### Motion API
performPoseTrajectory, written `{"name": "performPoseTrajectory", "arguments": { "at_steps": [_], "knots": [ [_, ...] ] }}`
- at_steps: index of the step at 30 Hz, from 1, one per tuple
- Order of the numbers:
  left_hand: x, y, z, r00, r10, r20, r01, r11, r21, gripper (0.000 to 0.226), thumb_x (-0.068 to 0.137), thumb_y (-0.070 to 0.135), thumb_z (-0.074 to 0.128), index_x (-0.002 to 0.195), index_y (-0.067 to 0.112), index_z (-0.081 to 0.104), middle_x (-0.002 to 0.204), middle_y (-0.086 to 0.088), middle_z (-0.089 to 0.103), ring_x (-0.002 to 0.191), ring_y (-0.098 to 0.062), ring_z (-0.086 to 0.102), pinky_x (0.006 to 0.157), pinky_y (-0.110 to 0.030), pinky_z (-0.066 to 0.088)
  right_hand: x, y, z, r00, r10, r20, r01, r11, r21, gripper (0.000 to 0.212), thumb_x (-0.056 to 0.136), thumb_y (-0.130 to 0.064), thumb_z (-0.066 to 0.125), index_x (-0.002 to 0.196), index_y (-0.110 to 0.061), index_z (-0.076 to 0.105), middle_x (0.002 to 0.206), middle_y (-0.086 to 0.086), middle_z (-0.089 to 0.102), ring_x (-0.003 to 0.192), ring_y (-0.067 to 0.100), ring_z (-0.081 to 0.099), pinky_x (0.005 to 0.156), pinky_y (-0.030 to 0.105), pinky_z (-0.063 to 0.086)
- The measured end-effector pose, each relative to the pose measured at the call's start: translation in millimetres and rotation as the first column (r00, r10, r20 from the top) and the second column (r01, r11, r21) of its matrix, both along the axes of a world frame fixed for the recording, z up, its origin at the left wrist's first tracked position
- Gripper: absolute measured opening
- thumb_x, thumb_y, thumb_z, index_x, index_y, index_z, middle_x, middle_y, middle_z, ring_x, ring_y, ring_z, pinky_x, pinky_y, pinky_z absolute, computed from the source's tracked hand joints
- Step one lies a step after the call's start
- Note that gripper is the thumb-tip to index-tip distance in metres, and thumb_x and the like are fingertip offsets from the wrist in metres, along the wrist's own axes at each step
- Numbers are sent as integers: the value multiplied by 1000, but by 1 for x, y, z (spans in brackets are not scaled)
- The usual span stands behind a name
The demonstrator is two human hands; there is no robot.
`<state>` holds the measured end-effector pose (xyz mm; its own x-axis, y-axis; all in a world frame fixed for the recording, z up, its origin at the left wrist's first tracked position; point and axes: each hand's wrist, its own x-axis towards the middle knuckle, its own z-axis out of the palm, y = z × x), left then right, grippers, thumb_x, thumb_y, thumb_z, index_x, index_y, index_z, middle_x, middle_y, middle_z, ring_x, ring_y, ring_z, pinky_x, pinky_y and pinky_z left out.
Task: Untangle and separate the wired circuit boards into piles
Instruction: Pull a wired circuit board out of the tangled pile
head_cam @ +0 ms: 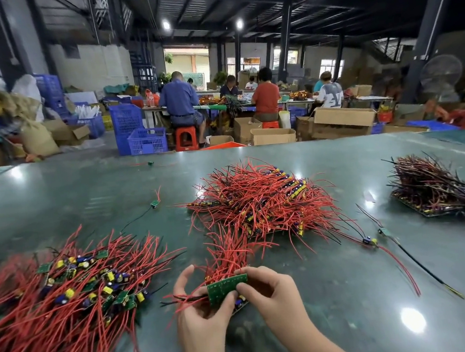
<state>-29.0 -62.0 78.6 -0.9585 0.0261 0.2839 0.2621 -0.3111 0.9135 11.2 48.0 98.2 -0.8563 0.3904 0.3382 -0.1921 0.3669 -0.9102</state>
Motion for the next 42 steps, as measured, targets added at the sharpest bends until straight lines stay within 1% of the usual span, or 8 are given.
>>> {"name": "performPoseTrajectory", "arguments": {
  "at_steps": [16, 21, 25, 29, 32, 36, 39, 42],
  "knots": [
    [-8, -2, 0, 980, 194, 42, -197, 973, 119, 81, 65, -21, 71, 128, 22, 44, 73, -1, 62, 61, 3, 63, 64, -2, 46, -4, 15, 0, 978, -201, -56, 179, 946, -269, 24, 80, 1, 68, 83, -22, 72, 79, -8, 73, 70, 0, 64, 67, 13, 48],
    [-17, -6, 12, 967, 243, 71, -253, 941, 224, 79, 68, -16, 71, 120, 37, 42, 84, -7, 64, 72, -24, 65, 69, -19, 55, -4, 68, 14, 938, -344, 29, 233, 568, -790, 12, 87, -1, 59, 93, -9, 67, 75, -1, 70, 70, 8, 62, 62, 20, 54],
    [-26, 9, 38, 979, 204, -8, -193, 937, 291, 69, 75, -14, 66, 113, 39, 45, 88, -2, 63, 70, -10, 67, 68, -17, 55, 0, 90, 22, 920, -392, -4, 132, 321, -938, 16, 90, 2, 52, 103, -7, 56, 79, 7, 62, 74, 15, 61, 55, 18, 55],
    [-49, 41, 67, 988, 42, 150, -14, 983, -183, 63, 81, 12, 71, 130, 29, 36, 132, -17, 50, 110, -21, 56, 92, -30, 46, -1, 83, 25, 950, -300, -85, 14, 313, -950, 20, 90, 6, 49, 94, -12, 56, 81, 9, 66, 82, 21, 65, 61, 23, 58],
    [-49, 50, 71, 931, 297, 211, -122, 800, -587, 91, 80, 21, 71, 147, 4, 13, 151, -18, 18, 136, -34, 18, 113, -48, 21, -2, 75, 26, 973, -202, -109, -10, 438, -899, 26, 88, 7, 49, 97, -15, 60, 81, 4, 71, 77, 16, 67, 67, 27, 57],
    [-16, 37, 60, 966, 58, 252, -52, 998, -32, 34, 87, -7, 51, 114, 13, 54, 108, -11, 59, 93, -18, 60, 82, -18, 51, -2, 64, 28, 990, -29, -135, -97, 547, -832, 30, 80, 10, 49, 90, -15, 63, 85, 4, 72, 68, 12, 62, 65, 28, 44],
    [4, 33, 47, 691, -468, 551, 324, 882, 342, 22, 94, 3, 43, 79, -1, 59, 57, -18, 65, 42, -22, 62, 39, -25, 52, -2, 50, 27, 980, 129, -151, -199, 609, -768, 30, 72, 15, 49, 78, -11, 63, 84, 10, 71, 66, 16, 59, 60, 23, 47],
    [13, 31, 30, 577, -591, 564, 448, 806, 387, 26, 92, 15, 49, 79, -2, 64, 61, -19, 66, 45, -23, 64, 41, -28, 53, 0, 35, 23, 959, 262, -109, -269, 715, -645, 20, 65, 9, 54, 75, -7, 61, 86, 12, 70, 68, 17, 60, 62, 22, 49]
  ]
}}
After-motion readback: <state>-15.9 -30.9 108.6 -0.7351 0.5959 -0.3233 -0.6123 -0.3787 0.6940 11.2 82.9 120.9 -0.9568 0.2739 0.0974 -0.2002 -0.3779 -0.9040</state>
